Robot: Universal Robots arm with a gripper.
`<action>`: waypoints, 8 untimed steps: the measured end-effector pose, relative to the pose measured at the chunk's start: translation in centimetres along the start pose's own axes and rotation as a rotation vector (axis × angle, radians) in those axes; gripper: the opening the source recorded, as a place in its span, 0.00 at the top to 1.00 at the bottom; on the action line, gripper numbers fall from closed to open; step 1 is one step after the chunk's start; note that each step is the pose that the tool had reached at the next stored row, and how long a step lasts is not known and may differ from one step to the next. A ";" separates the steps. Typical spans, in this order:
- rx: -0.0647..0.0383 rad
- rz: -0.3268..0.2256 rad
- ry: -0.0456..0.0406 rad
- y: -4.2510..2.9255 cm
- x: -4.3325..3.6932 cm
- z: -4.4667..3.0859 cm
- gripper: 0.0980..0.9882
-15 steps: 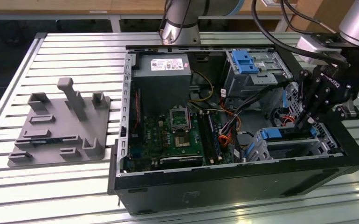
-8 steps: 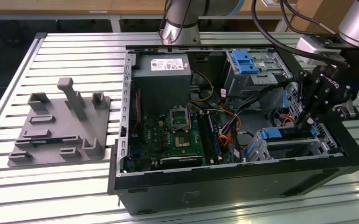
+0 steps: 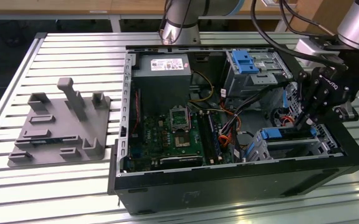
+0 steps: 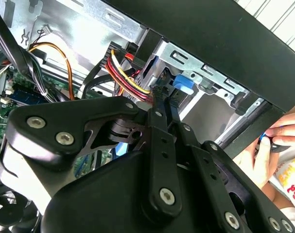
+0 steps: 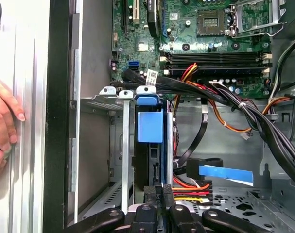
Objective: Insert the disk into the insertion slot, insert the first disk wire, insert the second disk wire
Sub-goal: 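Insert the first disk wire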
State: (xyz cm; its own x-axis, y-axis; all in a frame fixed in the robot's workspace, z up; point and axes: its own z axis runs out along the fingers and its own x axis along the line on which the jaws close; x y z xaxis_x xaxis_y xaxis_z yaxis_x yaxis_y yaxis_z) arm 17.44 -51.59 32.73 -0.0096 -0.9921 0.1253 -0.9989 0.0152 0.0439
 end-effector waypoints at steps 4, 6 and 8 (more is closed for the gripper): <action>0.000 0.000 0.0005 -0.02 0.12 0.19 0.93; 0.000 0.000 -0.0013 -0.02 0.14 0.27 0.91; 0.000 -0.001 -0.0003 0.06 0.34 -1.29 0.71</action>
State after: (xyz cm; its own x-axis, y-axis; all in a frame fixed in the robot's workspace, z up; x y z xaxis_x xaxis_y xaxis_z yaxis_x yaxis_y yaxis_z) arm 17.44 -51.77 34.05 -0.0087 -0.9921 0.1250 -0.9989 0.0143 0.0440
